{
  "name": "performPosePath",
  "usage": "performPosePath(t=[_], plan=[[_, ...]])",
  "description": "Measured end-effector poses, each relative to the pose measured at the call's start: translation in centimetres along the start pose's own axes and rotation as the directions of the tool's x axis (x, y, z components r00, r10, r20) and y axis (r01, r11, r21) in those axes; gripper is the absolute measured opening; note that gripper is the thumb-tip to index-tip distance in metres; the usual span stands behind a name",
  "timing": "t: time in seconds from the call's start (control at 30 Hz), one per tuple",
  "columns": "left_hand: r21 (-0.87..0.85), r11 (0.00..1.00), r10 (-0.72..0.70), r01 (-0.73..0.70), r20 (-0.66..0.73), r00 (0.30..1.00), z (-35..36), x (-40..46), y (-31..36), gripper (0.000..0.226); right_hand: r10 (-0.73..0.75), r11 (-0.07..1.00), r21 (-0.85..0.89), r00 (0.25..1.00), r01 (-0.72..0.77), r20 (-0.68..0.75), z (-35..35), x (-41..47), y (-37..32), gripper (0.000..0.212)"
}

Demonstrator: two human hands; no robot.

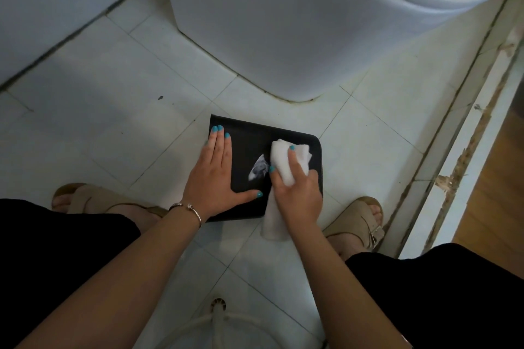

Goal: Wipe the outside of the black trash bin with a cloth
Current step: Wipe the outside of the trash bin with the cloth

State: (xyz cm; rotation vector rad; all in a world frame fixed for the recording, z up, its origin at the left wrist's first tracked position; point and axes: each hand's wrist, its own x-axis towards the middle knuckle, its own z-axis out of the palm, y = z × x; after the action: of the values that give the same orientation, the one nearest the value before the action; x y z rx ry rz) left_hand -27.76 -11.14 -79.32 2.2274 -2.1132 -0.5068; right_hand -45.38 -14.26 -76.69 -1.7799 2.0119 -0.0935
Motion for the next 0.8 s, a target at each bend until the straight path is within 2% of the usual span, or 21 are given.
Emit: performPosePath(t=[0.07, 0.13, 0.17, 0.2, 0.27, 0.3, 0.37, 0.43, 0.47, 0.5, 0.53, 0.6, 0.63, 0.67, 0.77, 0.8], plan=[[-0.013, 1.000, -0.003, 0.003, 0.010, 1.000, 0.0, -0.1, 0.0, 0.131, -0.202, 0.977, -0.058, 0.979, 0.203, 0.015, -0.1, -0.5, 0.2, 0.064], [-0.022, 1.000, 0.001, -0.001, -0.001, 1.000, -0.1, -0.1, 0.0, 0.131, -0.309, 0.934, -0.175, 0.950, 0.312, 0.048, -1.2, 0.5, 1.7, 0.062], [-0.032, 0.999, 0.005, -0.005, -0.012, 1.000, -0.1, 0.0, 0.1, 0.131, -0.277, 0.938, -0.202, 0.960, 0.281, 0.047, -1.8, 1.2, 2.2, 0.061], [-0.047, 0.999, 0.008, -0.009, -0.021, 1.000, -0.2, 0.1, 0.1, 0.131, -0.182, 0.967, -0.176, 0.982, 0.187, 0.040, -2.0, 1.8, 2.4, 0.059], [-0.065, 0.998, 0.006, -0.009, -0.037, 0.999, -0.1, 0.1, 0.1, 0.128, 0.046, 0.999, -0.018, 0.998, -0.045, 0.041, -1.6, 1.9, 1.3, 0.059], [-0.070, 0.998, 0.004, -0.007, -0.043, 0.999, -0.1, 0.0, 0.1, 0.127, 0.076, 0.997, 0.012, 0.996, -0.076, 0.042, -1.1, 1.3, 0.6, 0.060], [-0.091, 0.996, 0.003, -0.007, -0.047, 0.999, 0.0, -0.3, 0.0, 0.125, -0.055, 0.998, -0.040, 0.997, 0.057, 0.047, -0.6, 0.2, 0.2, 0.062], [-0.112, 0.994, 0.000, -0.007, -0.059, 0.998, 0.1, -0.4, 0.0, 0.124, -0.252, 0.957, -0.132, 0.965, 0.260, 0.072, -1.5, 0.1, 1.3, 0.063], [-0.111, 0.994, 0.001, -0.008, -0.062, 0.998, 0.0, -0.3, 0.1, 0.123, -0.306, 0.928, -0.198, 0.949, 0.315, 0.078, -2.0, 0.8, 2.4, 0.063], [-0.106, 0.994, 0.004, -0.010, -0.062, 0.998, -0.1, -0.1, 0.1, 0.123, -0.299, 0.919, -0.246, 0.951, 0.308, 0.074, -2.5, 1.6, 3.1, 0.062], [-0.103, 0.995, 0.001, -0.008, -0.063, 0.998, -0.1, 0.1, 0.1, 0.122, -0.233, 0.938, -0.248, 0.970, 0.241, 0.061, -2.8, 2.1, 3.2, 0.061], [-0.100, 0.995, -0.011, 0.004, -0.066, 0.998, -0.1, 0.4, 0.2, 0.123, -0.054, 0.991, -0.122, 0.998, 0.057, 0.029, -2.1, 2.1, 2.0, 0.061], [-0.102, 0.995, -0.014, 0.007, -0.061, 0.998, 0.0, 0.4, 0.2, 0.123, -0.014, 0.997, -0.070, 0.999, 0.016, 0.030, -1.7, 1.5, 1.1, 0.061], [-0.107, 0.994, -0.016, 0.010, -0.056, 0.998, 0.1, 0.3, 0.2, 0.123, -0.044, 0.997, -0.065, 0.998, 0.046, 0.039, -1.3, 0.9, 0.7, 0.062], [-0.097, 0.995, -0.017, 0.012, -0.051, 0.999, 0.2, 0.1, 0.2, 0.123, -0.339, 0.929, -0.138, 0.939, 0.343, 0.053, -1.5, 0.5, 1.6, 0.060], [-0.082, 0.997, -0.014, 0.010, -0.052, 0.999, 0.1, 0.2, 0.3, 0.124, -0.393, 0.898, -0.197, 0.918, 0.393, 0.041, -1.9, 1.3, 2.5, 0.059]])
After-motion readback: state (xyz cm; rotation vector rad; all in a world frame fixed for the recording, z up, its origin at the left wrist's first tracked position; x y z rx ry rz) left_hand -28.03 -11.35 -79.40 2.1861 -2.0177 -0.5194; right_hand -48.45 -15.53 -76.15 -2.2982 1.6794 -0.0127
